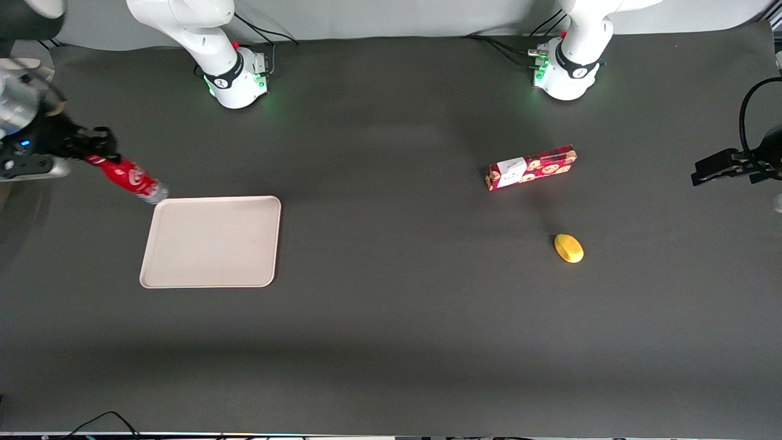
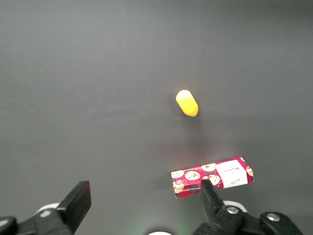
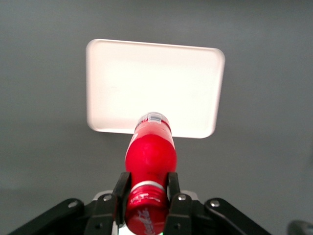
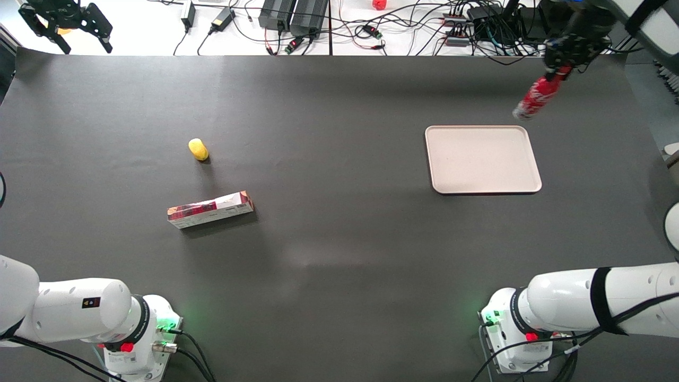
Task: Place coke bottle on tray
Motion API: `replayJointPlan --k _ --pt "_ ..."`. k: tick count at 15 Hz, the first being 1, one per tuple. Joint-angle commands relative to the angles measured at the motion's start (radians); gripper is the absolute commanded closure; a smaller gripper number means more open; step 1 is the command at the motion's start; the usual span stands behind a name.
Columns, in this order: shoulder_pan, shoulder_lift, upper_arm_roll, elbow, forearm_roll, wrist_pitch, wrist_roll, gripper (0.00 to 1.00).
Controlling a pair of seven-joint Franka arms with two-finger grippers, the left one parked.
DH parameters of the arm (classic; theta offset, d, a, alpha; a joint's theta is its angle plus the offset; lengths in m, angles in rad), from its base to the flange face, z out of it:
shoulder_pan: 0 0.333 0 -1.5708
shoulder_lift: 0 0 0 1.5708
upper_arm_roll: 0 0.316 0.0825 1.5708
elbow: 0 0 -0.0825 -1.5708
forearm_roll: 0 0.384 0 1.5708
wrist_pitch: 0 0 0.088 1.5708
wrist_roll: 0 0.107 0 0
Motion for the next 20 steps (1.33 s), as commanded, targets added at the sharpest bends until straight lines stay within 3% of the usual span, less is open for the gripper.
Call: replayJointPlan --k 1,10,12,20 --pt "-0.019 0.090 -0.079 -0.020 -0.041 0.165 -0.137 1.00" --pt "-0.057 0.164 -0.150 -0.360 -0.056 0.645 -0.254 1.00" --pt "-0.064 0.175 -0.153 -0.415 -0.090 0.699 -0.268 1.00" --pt "-0.077 0.221 -0.152 -0.440 -0.092 0.739 -0.275 1.00"
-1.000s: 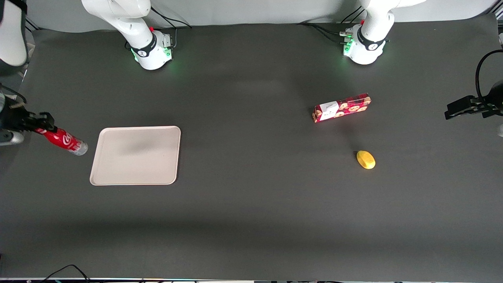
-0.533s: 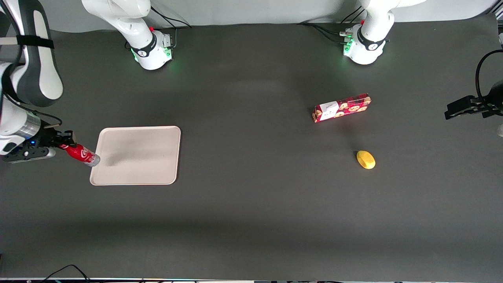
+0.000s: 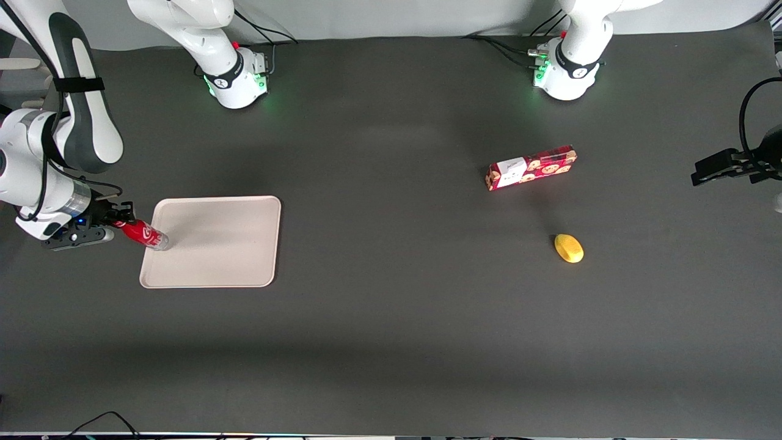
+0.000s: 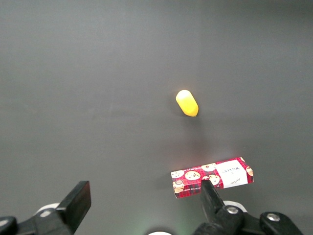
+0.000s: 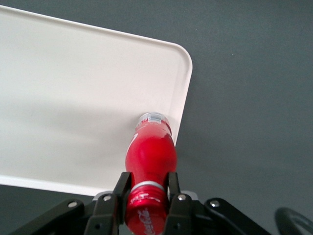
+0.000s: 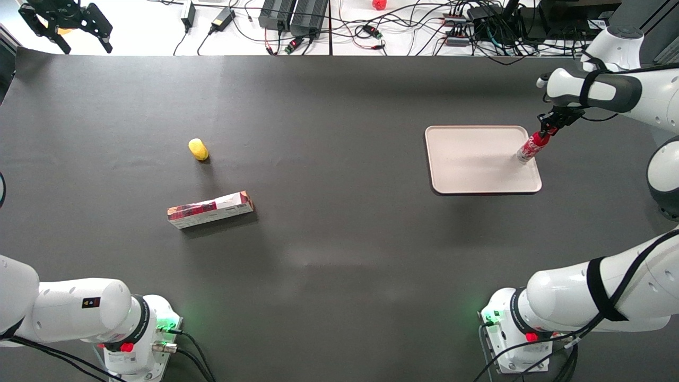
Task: Place coke bottle on tray
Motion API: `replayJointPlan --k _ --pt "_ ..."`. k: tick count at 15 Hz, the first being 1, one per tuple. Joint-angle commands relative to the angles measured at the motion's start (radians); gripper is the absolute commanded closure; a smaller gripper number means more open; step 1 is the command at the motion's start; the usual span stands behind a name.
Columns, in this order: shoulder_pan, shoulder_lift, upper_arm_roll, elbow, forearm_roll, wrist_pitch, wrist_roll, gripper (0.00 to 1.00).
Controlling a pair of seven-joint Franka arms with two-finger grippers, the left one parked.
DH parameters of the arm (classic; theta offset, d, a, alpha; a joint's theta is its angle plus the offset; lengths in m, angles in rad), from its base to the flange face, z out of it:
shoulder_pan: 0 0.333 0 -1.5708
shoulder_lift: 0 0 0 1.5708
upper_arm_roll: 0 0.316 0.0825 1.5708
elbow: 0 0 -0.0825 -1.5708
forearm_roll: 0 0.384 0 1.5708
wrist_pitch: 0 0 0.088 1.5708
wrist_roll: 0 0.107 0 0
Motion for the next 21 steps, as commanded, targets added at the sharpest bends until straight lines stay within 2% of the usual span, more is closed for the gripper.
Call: replayJointPlan --k 1,4,6,7,10,11,18,21 --pt "-0.006 0.007 -0.001 0.005 -0.016 0.020 -0.024 1.00" --pt "-0.004 0.014 0.001 0.009 -0.014 0.020 -0.023 0.97" --pt "0.003 0.021 0.001 0.010 -0.010 0.020 -0.021 0.63" --pt "0.005 0.021 0.001 0.012 -0.008 0.020 -0.021 0.55" --pt "0.006 0.019 0.001 0.018 -0.007 0.020 -0.020 0.16" --pt "0.006 0.019 0.001 0.018 -0.007 0.020 -0.020 0.00" --pt "0.061 -0.085 0.001 0.047 -0.004 0.008 0.044 0.00" --pt "0.069 -0.128 0.057 0.137 0.016 -0.126 0.142 0.00"
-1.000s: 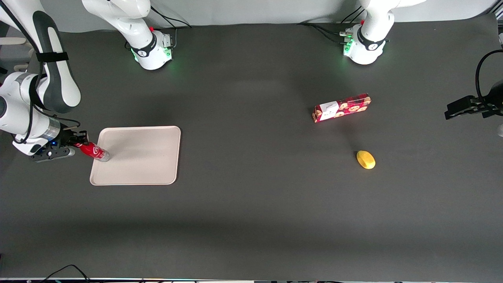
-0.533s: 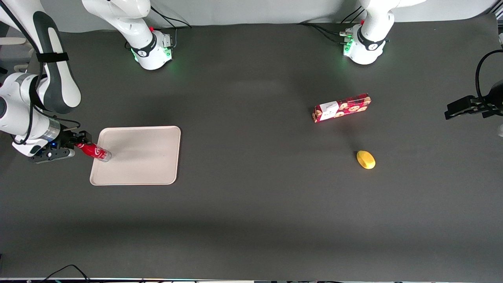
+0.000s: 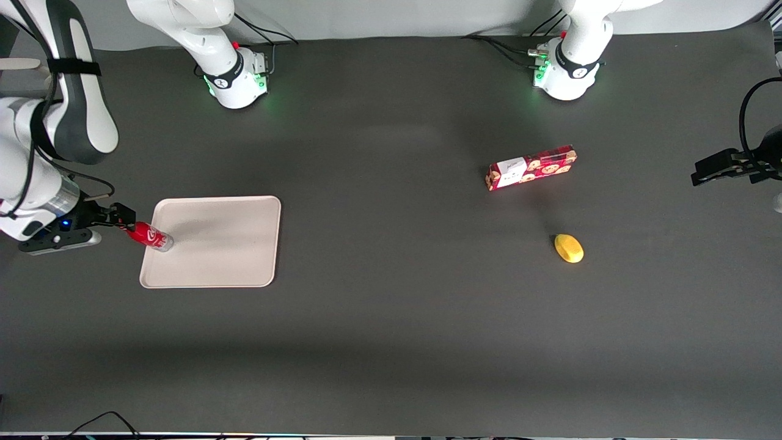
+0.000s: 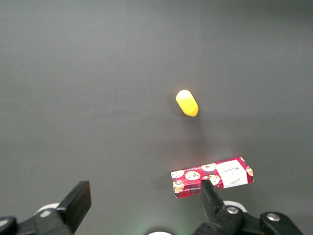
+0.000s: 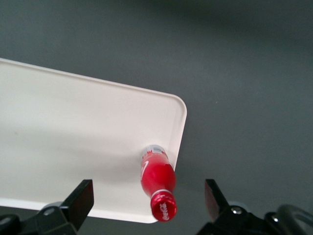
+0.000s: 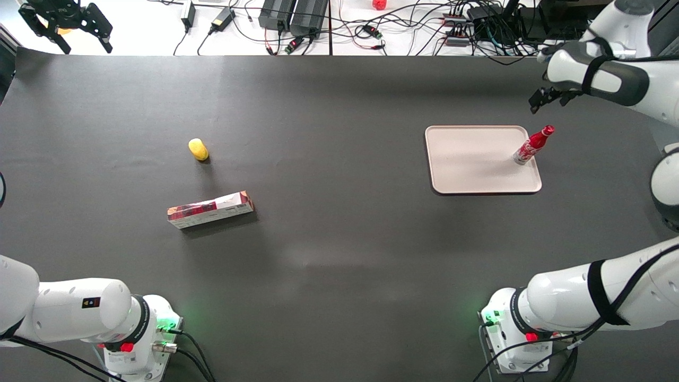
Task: Place coke bottle on tray
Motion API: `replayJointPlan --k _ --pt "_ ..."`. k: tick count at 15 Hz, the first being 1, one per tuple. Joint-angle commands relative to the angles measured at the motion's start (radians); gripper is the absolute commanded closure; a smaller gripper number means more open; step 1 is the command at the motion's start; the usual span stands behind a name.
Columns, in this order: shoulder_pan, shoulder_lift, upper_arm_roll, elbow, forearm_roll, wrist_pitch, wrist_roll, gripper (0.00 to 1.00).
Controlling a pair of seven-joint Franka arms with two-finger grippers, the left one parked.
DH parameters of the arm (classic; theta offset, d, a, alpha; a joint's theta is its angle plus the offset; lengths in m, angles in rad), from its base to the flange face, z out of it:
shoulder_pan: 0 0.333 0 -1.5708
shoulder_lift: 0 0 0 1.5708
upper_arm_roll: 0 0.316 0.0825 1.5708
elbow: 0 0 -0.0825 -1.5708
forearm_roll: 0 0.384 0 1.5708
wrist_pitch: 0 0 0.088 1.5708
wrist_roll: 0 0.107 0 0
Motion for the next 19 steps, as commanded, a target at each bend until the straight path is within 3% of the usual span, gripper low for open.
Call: replayJointPlan --k 1,4,6,10,19 --pt "0.014 -0.059 0.067 0.130 0.037 -0.206 0.123 0.00" --pt "0.016 -0.079 0.107 0.285 0.127 -0.429 0.254 0.00" --pt "0.016 -0.099 0.144 0.348 0.146 -0.520 0.311 0.00" --pt "0.011 -0.177 0.233 0.357 0.143 -0.563 0.388 0.00" --pt "0.002 -0.185 0.229 0.380 0.144 -0.587 0.388 0.00"
